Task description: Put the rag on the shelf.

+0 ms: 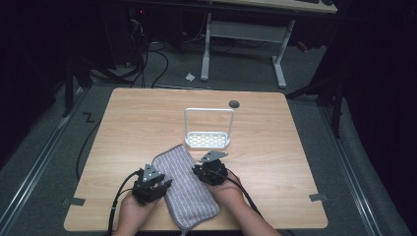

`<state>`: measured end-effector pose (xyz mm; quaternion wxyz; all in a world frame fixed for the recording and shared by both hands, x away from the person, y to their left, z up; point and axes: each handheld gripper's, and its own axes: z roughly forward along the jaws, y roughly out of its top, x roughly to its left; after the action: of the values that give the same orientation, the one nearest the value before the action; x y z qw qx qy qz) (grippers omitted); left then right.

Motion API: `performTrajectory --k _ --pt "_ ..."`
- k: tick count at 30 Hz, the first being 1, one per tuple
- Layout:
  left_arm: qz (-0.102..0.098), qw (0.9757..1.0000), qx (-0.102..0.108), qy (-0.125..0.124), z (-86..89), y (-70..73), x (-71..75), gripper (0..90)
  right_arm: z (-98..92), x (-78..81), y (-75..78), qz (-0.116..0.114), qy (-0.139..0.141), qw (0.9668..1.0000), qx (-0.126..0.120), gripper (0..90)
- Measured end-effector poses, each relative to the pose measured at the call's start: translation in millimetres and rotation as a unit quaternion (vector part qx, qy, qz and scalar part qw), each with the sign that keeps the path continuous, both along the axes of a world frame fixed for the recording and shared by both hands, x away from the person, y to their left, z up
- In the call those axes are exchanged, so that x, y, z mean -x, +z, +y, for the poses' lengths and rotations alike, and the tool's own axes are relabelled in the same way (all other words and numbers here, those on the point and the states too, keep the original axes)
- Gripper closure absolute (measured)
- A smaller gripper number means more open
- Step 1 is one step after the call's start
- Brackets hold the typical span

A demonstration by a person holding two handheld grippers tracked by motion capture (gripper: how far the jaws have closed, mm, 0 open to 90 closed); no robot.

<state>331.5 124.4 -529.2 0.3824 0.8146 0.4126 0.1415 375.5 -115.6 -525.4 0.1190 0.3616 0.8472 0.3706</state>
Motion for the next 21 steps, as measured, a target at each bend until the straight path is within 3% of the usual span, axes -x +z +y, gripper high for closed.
performTrajectory --k 4,6,8,9,12,14,17,18,21 --pt "0.000 0.9999 0.009 -0.008 -7.2 -0.9 -1.9 62.3 -11.3 13.2 -3.9 -0.004 0.002 0.9999 -0.012 80.3" --pt "0.004 0.9997 0.010 -0.022 -19.9 -0.5 -2.8 62.5 -29.2 30.9 -2.6 -0.006 0.002 1.0000 -0.005 80.2" --pt "-0.001 0.9987 0.004 -0.051 -42.7 -0.1 0.0 62.5 -41.8 41.5 -1.7 -0.005 -0.003 1.0000 -0.001 80.1" --pt "-0.001 0.9987 0.004 -0.051 -42.7 -0.1 0.0 62.4 -41.8 41.5 -1.7 -0.005 -0.003 1.0000 -0.001 80.1" --pt "-0.014 0.9966 0.009 -0.080 -65.0 -2.8 4.0 60.8 -72.5 59.6 0.4 0.011 -0.019 0.9997 -0.011 77.3" --pt "-0.018 0.9963 0.010 -0.083 -67.2 -3.7 4.6 59.3 -85.8 67.2 -0.5 0.019 -0.031 0.9990 -0.026 76.9" --pt "-0.006 0.9958 0.026 -0.088 -67.7 -3.4 1.6 57.2 -93.3 74.9 -1.2 0.022 -0.037 0.9985 -0.034 76.0" --pt "0.007 0.9953 0.034 -0.090 -66.1 -0.6 -2.4 54.5 -97.1 80.6 0.2 0.019 -0.040 0.9983 -0.036 73.6" --pt "0.002 0.9962 0.051 -0.070 -58.5 5.9 -10.3 50.1 -101.0 85.0 10.1 -0.002 -0.051 0.9969 -0.060 71.7"
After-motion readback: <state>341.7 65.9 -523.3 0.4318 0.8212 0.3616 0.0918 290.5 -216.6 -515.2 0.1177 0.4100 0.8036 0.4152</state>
